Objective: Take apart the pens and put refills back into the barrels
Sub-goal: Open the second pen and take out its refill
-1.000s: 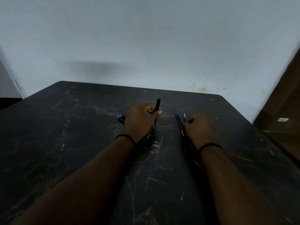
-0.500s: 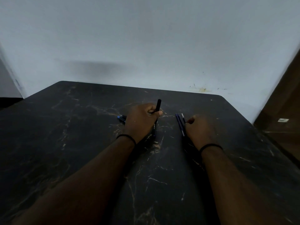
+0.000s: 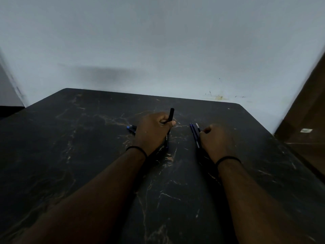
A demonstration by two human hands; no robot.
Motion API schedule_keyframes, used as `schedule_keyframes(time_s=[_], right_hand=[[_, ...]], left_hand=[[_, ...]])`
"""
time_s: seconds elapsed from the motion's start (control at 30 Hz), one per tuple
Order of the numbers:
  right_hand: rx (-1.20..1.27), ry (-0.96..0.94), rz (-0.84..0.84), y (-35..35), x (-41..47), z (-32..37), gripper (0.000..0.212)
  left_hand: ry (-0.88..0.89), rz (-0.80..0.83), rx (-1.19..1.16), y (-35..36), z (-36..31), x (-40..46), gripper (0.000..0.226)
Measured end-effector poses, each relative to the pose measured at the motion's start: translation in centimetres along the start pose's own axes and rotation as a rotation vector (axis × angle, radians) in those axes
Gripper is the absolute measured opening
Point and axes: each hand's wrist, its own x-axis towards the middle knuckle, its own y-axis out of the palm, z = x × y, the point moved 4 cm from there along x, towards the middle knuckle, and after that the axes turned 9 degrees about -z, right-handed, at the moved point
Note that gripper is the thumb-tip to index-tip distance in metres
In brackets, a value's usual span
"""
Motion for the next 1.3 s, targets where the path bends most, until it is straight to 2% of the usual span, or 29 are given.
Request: schedule_keyframes(time_s=[0.23, 0.43, 0.6, 0.77, 0.93, 1.03, 1.13, 1.3], right_hand=[[0.012, 0.003, 0.000, 0.0, 0.1, -0.1, 0.022], [0.085, -0.052, -0.109, -0.7, -0.3, 0.8, 0.019], [-0.052, -0.193, -0.032, -0.5, -1.2, 2.4, 0.026], [-0.083, -0.206, 0.030, 0.3, -1.2, 2.1, 0.029], [0.113, -0.243, -0.014, 0.9, -1.7, 2.9, 0.021], [0.025, -0.197, -0.001, 1.1, -1.8, 2.9, 0.028], [-0.137, -0.252, -0.034, 1.3, -2.4, 3.5, 0.040], [-0.203, -0.330, -0.086, 1.5, -3.7, 5.0, 0.032]], left_hand=[[0.012, 0.005, 0.018, -0.1, -0.3, 0.0, 0.010], [0.020, 0.009, 0.031, -0.2, -0.4, -0.1, 0.011], [0.024, 0.012, 0.039, -0.1, -0.3, 0.0, 0.013], [0.028, 0.007, 0.055, 0.0, -0.3, 0.1, 0.013], [0.031, -0.014, 0.051, -0.1, -0.3, 0.0, 0.008], [0.025, -0.017, 0.038, -0.1, -0.4, 0.0, 0.010], [0.021, -0.020, 0.039, -0.1, -0.3, 0.1, 0.010], [0.039, -0.030, 0.046, -0.1, -0.1, 0.2, 0.009]])
